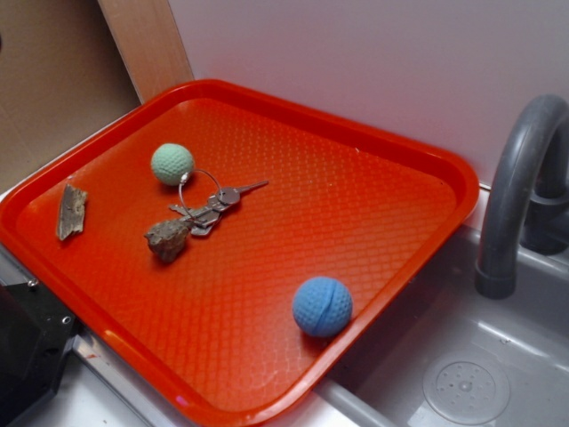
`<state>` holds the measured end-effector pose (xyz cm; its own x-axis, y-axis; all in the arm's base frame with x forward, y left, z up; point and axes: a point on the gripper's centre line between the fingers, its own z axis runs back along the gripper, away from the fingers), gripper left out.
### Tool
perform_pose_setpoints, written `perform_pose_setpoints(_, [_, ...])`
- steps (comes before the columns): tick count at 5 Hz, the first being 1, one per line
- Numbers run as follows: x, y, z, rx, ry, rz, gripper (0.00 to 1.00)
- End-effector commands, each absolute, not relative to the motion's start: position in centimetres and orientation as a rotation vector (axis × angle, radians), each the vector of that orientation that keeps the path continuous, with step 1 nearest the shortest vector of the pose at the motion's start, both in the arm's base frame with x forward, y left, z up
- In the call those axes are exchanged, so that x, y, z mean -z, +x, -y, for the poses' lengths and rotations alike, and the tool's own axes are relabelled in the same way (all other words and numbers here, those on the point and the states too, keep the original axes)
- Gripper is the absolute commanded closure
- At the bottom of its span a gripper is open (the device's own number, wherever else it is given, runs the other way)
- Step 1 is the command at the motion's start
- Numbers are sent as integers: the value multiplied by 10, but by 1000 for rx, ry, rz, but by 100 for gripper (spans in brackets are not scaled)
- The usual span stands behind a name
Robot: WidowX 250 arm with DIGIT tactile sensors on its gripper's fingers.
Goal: Grab the silver keys.
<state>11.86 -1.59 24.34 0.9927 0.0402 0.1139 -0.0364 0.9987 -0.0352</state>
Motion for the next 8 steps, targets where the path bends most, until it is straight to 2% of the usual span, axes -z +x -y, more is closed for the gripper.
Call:
perform_pose_setpoints(1, [-243, 119, 16, -38, -33, 115, 0])
perform_pose_setpoints(2, [-208, 157, 9, -171, -46, 109, 0])
perform_pose_setpoints(3, [-173, 197, -7, -386, -42, 174, 0])
perform_pose_setpoints(4, [-125, 219, -42, -593, -52, 229, 0])
perform_pose_setpoints(5, [-93, 232, -53, -573, -124, 325, 0])
perform_pose_setpoints(6, [-66, 238, -24, -475, -173, 184, 0])
perform_pose_setpoints(7, [-62, 239, -5, -433, -186, 139, 0])
perform_pose_setpoints(8, [-65, 243, -2, -456, -193, 124, 0])
